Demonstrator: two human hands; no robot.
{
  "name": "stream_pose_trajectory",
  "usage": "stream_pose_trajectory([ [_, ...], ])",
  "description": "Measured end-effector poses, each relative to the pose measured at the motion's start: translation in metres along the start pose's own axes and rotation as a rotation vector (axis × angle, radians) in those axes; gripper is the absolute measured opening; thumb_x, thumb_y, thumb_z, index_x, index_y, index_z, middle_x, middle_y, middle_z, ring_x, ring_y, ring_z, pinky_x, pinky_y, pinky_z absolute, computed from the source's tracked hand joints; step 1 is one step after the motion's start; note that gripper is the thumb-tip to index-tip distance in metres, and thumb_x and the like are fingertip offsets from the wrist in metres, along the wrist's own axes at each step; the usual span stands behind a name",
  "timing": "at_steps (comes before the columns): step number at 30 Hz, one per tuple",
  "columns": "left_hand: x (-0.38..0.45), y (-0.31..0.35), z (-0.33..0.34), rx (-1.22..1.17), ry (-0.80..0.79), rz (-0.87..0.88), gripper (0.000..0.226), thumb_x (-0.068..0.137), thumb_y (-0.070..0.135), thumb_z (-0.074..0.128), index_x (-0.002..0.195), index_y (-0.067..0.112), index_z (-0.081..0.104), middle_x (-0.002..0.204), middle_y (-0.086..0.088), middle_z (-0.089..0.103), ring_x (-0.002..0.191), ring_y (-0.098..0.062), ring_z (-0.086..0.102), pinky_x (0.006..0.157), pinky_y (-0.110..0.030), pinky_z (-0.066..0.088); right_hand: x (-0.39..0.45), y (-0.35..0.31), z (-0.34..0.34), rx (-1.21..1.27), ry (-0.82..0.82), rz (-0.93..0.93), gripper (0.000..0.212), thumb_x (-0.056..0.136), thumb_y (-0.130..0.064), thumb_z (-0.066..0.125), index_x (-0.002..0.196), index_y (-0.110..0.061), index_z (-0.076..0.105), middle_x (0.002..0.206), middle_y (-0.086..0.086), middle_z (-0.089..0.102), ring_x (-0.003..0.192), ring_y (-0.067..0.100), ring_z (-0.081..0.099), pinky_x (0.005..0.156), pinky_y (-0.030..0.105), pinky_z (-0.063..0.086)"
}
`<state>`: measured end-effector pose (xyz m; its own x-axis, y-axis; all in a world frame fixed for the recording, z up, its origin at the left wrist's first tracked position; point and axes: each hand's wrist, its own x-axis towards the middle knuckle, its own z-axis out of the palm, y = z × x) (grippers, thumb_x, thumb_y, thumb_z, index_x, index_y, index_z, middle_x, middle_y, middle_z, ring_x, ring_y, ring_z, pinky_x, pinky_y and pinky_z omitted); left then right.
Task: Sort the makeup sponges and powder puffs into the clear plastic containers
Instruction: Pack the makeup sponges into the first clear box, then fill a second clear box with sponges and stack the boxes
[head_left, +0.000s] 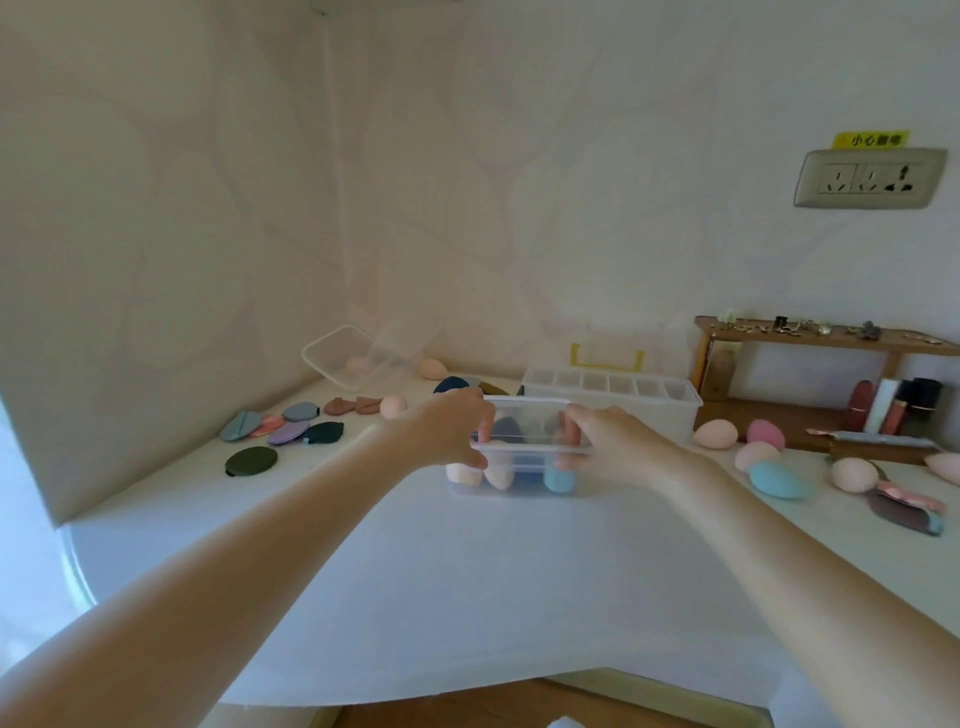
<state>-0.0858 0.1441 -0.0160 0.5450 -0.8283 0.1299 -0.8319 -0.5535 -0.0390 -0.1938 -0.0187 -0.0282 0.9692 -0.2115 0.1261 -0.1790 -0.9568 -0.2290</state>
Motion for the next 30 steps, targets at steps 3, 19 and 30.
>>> stream_pose_trajectory([
  [3, 0.004, 0.009, -0.004, 0.113, -0.026, -0.011, 0.038, 0.085, 0.034, 0.063, 0.115, 0.011, 0.059, 0.121, -0.007, 0.052, 0.086, -0.016, 0.046, 0.068, -0.021, 0.041, 0.001, -0.006, -0.003, -0.113, 0.007, -0.029, 0.020, 0.086, -0.026, 0.063, 0.088, -0.017, 0.045, 0.107, 0.007, 0.063, 0.094, 0.025, 0.058, 0.078, 0.034, 0.045],
  [19, -0.004, -0.029, 0.016, -0.086, 0.114, -0.191, 0.039, 0.085, 0.029, 0.062, 0.119, 0.013, 0.054, 0.126, -0.004, 0.046, 0.112, -0.022, 0.051, 0.095, -0.032, 0.045, 0.021, -0.056, 0.011, -0.417, 0.059, 0.015, 0.029, 0.087, -0.015, 0.058, 0.116, -0.009, 0.054, 0.121, 0.011, 0.060, 0.111, 0.031, 0.058, 0.075, 0.030, 0.041],
  [30, 0.017, -0.183, 0.020, -0.630, 0.308, -0.632, 0.029, 0.088, 0.001, 0.050, 0.115, 0.009, 0.059, 0.126, -0.010, 0.054, 0.107, -0.025, 0.052, 0.087, -0.027, 0.039, 0.146, -0.124, -0.025, -0.099, -0.215, -0.086, 0.026, 0.087, -0.026, 0.062, 0.107, -0.009, 0.065, 0.112, 0.007, 0.066, 0.094, 0.023, 0.059, 0.075, 0.032, 0.046],
])
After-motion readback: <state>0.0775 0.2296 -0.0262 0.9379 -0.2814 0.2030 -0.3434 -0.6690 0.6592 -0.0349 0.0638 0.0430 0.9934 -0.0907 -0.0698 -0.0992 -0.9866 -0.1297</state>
